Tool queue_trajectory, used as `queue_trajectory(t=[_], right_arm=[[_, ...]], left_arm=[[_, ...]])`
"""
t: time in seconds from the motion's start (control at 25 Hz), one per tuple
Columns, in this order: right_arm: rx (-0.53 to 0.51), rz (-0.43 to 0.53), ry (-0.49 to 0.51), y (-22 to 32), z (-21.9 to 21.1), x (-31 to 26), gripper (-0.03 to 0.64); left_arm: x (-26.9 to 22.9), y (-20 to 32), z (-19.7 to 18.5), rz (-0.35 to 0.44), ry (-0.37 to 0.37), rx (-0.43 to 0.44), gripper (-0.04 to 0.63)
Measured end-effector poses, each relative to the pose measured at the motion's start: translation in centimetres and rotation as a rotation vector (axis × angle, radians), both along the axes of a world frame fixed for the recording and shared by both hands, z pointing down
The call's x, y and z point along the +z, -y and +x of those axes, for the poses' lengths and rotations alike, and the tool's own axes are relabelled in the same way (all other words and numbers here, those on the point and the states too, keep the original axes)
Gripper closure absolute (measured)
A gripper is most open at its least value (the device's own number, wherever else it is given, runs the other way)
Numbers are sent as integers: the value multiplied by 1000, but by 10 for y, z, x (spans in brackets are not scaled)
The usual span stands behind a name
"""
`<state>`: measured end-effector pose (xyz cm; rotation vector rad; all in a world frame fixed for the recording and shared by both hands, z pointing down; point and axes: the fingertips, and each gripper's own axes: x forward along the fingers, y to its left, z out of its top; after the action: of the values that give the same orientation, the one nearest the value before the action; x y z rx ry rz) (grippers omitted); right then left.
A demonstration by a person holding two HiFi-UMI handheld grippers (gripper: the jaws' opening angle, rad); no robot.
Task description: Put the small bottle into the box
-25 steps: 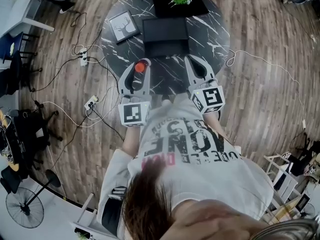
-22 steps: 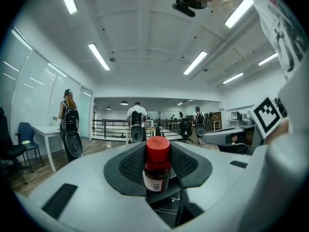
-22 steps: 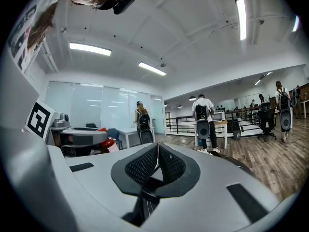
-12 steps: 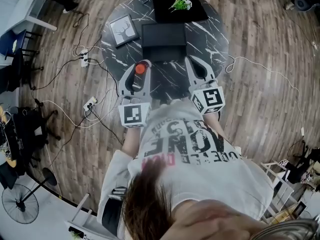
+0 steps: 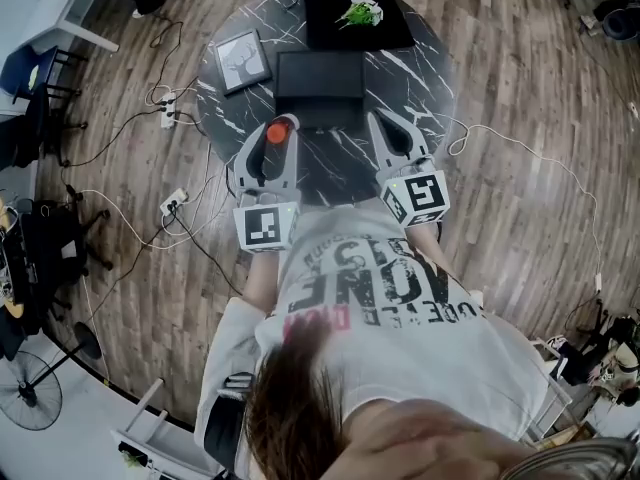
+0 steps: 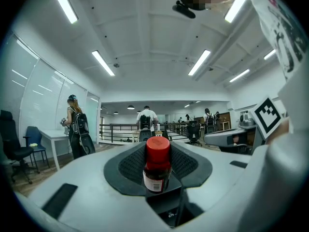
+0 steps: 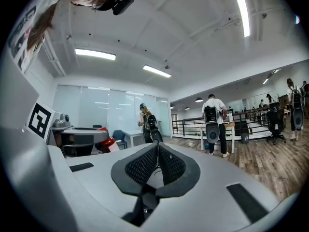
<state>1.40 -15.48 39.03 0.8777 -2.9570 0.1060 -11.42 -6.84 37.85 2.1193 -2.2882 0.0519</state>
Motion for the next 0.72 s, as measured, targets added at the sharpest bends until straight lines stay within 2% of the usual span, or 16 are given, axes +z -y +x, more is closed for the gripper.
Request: queue_trajectory(t=[0.36, 0.72], right_arm=[[-24, -18, -2, 4, 15, 7, 614], [17, -12, 11, 5, 14, 0, 614]], left_arm=[[7, 3, 20, -10, -12, -13, 455], [-1, 8, 11, 8, -14, 12, 456]])
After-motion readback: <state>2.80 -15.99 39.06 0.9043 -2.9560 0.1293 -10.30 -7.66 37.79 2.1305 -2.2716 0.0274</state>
